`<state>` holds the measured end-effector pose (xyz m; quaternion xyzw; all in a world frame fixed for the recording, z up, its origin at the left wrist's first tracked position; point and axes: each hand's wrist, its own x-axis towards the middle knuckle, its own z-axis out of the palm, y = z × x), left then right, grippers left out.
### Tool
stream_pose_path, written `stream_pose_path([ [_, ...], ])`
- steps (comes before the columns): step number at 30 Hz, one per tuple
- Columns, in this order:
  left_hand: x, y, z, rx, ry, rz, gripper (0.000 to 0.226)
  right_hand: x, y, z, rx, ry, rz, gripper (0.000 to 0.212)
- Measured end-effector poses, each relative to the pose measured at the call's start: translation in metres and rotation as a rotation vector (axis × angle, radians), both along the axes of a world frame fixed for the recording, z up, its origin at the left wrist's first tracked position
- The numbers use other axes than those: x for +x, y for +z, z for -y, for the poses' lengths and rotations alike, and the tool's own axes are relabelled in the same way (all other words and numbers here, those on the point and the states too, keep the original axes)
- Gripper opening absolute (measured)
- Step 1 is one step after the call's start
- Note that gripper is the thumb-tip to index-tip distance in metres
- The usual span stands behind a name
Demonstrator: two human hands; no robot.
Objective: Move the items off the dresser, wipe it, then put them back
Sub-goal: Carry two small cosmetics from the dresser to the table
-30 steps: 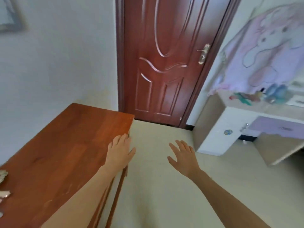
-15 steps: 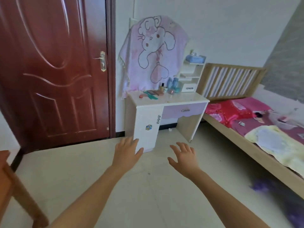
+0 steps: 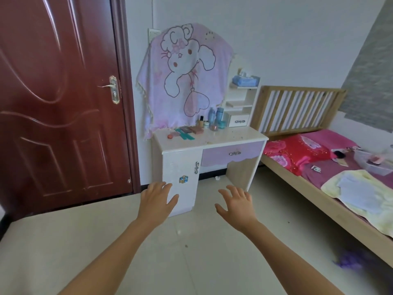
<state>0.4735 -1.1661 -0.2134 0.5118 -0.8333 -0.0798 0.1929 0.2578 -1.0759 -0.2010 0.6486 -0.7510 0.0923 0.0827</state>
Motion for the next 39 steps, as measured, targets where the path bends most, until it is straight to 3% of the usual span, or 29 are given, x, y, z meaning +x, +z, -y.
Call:
stream_pose_path([
  [4, 0.002, 0.008, 0.059, -0.01, 0.053, -0.019, 0.044, -0.001, 0.013, 0.065, -0.049, 0.034, 0.043, 0.05],
  [9, -0.008, 0.015, 0.137, 0.001, 0.06, -0.057, 0.039, -0.012, 0.021, 0.138, 0.007, 0.042, 0.042, 0.051],
  [16, -0.027, -0.021, 0.217, 0.104, 0.066, -0.041, 0.051, -0.033, -0.01, 0.209, 0.163, -0.03, 0.083, 0.039],
  [19, -0.036, -0.038, 0.25, 0.154, 0.095, 0.031, 0.043, -0.049, -0.028, 0.241, 0.211, -0.063, 0.097, 0.039],
  [23, -0.058, -0.041, 0.305, 0.163, 0.116, 0.03, 0.035, -0.08, -0.038, 0.303, 0.186, -0.022, 0.158, 0.048],
  [32, -0.136, -0.033, 0.445, 0.157, 0.186, -0.065, 0.045, -0.156, -0.045, 0.455, 0.152, -0.01, 0.299, 0.055],
  [39, -0.149, -0.086, 0.498, 0.364, 0.306, -0.153, 0.044, -0.171, -0.08, 0.532, 0.348, 0.007, 0.357, 0.069],
])
